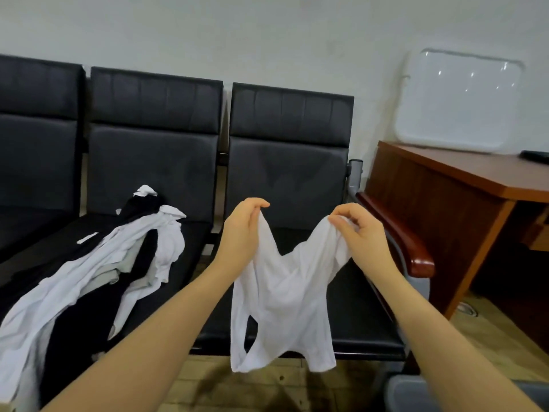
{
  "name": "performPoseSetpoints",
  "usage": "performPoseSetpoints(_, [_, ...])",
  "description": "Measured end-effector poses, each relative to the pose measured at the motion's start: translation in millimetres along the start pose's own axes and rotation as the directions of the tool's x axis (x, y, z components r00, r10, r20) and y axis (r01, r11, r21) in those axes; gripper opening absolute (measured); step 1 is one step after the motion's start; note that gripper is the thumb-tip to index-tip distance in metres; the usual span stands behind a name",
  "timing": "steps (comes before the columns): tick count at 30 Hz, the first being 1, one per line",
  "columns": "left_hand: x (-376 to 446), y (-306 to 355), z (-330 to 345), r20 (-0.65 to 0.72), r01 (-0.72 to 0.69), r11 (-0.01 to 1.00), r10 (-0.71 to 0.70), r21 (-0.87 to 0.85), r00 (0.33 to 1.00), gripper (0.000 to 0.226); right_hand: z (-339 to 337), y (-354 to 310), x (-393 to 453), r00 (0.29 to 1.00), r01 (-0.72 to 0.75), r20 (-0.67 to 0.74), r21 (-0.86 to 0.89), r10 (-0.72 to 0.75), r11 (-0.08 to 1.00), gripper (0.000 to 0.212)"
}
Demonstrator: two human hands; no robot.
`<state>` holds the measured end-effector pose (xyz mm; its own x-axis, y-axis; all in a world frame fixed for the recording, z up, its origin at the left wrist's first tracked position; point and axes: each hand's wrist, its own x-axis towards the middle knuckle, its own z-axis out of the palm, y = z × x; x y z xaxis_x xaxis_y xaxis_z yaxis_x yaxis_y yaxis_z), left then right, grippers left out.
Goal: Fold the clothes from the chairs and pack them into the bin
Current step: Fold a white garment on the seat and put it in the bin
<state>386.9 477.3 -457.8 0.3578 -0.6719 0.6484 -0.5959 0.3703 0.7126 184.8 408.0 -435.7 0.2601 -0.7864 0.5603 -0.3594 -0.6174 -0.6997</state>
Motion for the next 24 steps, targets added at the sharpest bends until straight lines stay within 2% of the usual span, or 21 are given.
performPoseSetpoints(2, [1,7,11,0.094,0.006,1.000,-0.004,-0.021,0.996,0.021,-1,-3,3,1.000,0.014,0.002,0.005,-0.014,1.000,0.011])
performPoseSetpoints(4, [0,11,20,0.201,-0.088,0.993,0.070,0.081,0.977,0.018,-1,-6,5,0.999,0.041,-0.007,0.032,-0.041,0.999,0.008])
performPoseSetpoints(6, [0,13,26,0.299,-0.146,0.981,0.103,0.126,0.949,0.032,0,-8,4,0.998,0.061,-0.010,0.082,-0.060,0.995,0.007])
performPoseSetpoints(9, [-5,21,35,0.372,-0.092,0.996,0.084,0.005,0.925,0.040,1,-13,4,0.998,0.061,0.021,0.116,-0.064,0.991,0.007])
performPoseSetpoints(13, [-6,27,40,0.306,0.073,0.979,-0.010,-0.193,0.952,0.017,1,-12,1,0.998,0.026,0.047,0.116,-0.032,0.993,0.006])
performPoseSetpoints(17, [-2,30,35,0.232,0.129,0.951,-0.064,-0.281,0.971,0.004,1,-1,-13,0.997,-0.059,0.060,0.184,0.048,0.981,0.011])
performPoseSetpoints(21, [10,29,29,0.142,0.156,0.958,-0.124,-0.240,0.982,0.009,3,5,-29,0.989,-0.147,0.045,0.372,0.140,0.916,0.016])
performPoseSetpoints(24, [14,24,25,0.165,0.176,0.972,-0.150,-0.156,0.975,0.009,-2,0,-24,0.990,-0.108,-0.032,0.434,0.135,0.894,0.016])
